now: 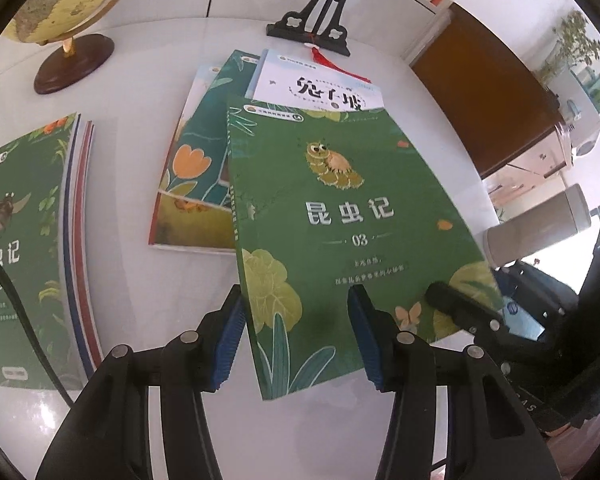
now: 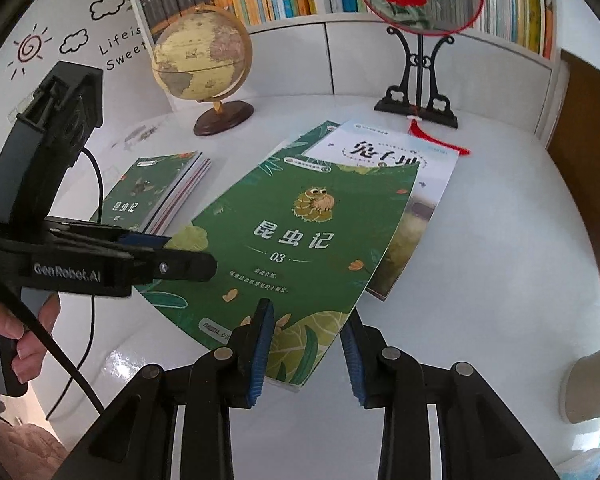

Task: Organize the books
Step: 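Lift the caterpillar-cover book off the pile with both tools, then carry the caterpillar-cover book onto the stack by the globe and lower it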

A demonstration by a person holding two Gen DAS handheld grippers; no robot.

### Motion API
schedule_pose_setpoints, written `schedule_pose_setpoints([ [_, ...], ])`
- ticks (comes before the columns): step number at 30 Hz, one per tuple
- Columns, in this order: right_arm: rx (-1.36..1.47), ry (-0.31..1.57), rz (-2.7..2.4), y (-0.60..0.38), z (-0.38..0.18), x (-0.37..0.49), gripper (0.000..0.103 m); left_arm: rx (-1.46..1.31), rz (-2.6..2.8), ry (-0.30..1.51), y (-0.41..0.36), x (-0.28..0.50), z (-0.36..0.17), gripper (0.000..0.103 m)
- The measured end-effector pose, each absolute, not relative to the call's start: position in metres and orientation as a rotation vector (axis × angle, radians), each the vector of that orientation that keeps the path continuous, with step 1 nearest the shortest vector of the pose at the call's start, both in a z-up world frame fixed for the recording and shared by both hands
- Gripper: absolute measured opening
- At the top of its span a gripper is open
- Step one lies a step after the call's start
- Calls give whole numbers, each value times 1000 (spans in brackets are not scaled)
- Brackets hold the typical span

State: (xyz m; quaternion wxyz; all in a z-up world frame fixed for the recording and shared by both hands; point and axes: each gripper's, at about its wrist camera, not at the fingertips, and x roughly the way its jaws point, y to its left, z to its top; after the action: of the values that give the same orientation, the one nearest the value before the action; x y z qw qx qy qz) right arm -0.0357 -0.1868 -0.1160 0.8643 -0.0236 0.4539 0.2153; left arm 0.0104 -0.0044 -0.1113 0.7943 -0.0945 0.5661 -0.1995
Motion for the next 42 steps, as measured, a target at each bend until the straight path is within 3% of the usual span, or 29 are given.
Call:
schedule_pose_setpoints([
  [8, -128, 938, 437, -176, -113, -44, 33, -162, -428, 1232, -6, 1, -118, 48],
  [17, 408, 1230, 397, -231, -173, -15, 33, -284, -434, 1380, 4, 19, -152, 48],
  [24, 409, 1277, 396, -233, -187, -3, 33, -278, -416, 1399, -1, 30, -160, 48],
  [29, 394, 1248, 425, -228, -182, -1, 35, -261, -404, 1394, -4, 31, -158, 48],
  [36, 354, 1050, 579, -223, -135, -21, 33, -224, -454, 1273, -4, 13, -127, 48],
  [42, 136, 984, 583, -201, -112, -28, 30, -205, -470, 1195, 11, 5, -107, 48],
])
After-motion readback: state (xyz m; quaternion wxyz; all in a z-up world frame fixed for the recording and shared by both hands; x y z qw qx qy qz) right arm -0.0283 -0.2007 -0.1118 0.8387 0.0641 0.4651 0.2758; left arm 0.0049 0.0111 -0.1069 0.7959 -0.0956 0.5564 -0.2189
